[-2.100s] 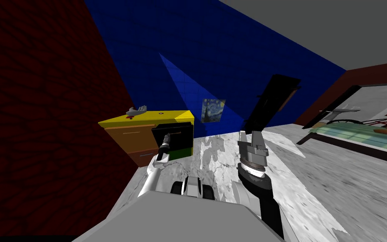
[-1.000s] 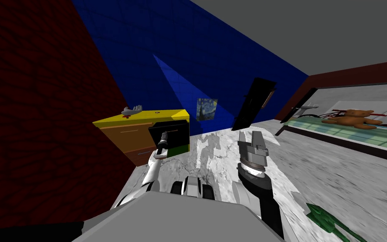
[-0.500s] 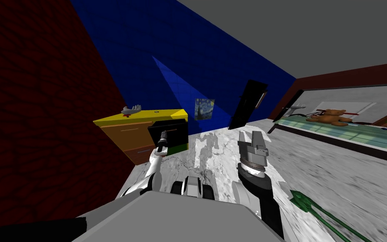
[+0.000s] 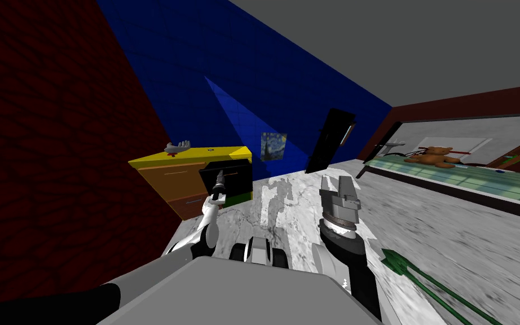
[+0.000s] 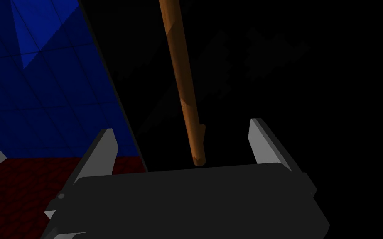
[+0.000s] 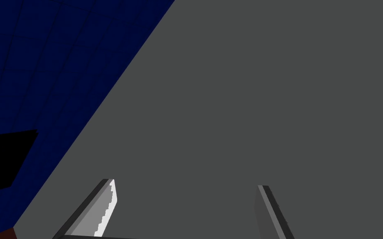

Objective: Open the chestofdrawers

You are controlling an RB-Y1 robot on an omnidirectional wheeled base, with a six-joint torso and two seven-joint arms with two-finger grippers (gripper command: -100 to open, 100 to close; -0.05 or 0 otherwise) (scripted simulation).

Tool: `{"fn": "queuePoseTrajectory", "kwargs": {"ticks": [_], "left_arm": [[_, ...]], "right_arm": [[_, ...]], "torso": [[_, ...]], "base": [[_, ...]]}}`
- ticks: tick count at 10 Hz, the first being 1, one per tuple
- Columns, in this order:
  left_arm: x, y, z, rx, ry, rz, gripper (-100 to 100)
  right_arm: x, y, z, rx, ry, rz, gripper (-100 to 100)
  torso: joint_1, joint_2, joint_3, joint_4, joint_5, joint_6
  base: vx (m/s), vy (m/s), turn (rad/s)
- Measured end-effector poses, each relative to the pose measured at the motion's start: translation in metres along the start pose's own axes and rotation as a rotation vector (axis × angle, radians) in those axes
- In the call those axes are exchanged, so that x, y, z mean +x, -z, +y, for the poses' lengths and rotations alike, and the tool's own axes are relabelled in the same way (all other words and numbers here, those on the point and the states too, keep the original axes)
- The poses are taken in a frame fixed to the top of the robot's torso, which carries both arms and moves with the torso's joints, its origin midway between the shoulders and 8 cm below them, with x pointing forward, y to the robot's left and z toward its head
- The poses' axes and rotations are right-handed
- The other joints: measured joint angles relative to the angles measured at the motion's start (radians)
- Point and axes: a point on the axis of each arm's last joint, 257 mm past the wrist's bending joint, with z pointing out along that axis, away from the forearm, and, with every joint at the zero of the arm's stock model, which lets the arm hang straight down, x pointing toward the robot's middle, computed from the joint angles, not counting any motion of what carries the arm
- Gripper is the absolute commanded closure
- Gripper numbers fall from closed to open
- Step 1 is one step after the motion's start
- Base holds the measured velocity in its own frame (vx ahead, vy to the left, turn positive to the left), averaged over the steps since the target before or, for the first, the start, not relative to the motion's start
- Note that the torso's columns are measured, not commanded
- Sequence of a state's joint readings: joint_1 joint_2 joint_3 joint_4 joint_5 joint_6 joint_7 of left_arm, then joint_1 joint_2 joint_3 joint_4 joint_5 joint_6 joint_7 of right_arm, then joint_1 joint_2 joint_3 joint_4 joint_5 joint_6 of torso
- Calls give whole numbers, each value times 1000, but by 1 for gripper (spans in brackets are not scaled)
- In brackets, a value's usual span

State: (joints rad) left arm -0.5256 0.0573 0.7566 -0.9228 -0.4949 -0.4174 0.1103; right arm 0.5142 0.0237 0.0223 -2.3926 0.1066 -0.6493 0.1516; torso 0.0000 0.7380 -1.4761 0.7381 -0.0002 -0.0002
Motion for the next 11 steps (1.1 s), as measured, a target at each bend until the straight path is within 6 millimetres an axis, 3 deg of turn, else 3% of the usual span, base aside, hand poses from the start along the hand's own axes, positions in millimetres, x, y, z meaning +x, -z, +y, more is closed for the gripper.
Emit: {"fn": "queuePoseTrajectory", "kwargs": {"ticks": [5,6,11], "left_arm": [[6,-28,-30,-1,-1,2,-100],[6,-29,-29,-5,0,2,0],[7,-28,-28,-6,0,3,0]], "right_arm": [[0,0,0,0,0,0,0],[0,0,0,0,0,0,0],[0,0,0,0,0,0,0]], "torso": [[0,0,0,1,0,0],[-1,0,0,0,0,0],[0,0,0,0,0,0]], "base": [[-42,-3,1],[0,0,0],[0,0,0]]}}
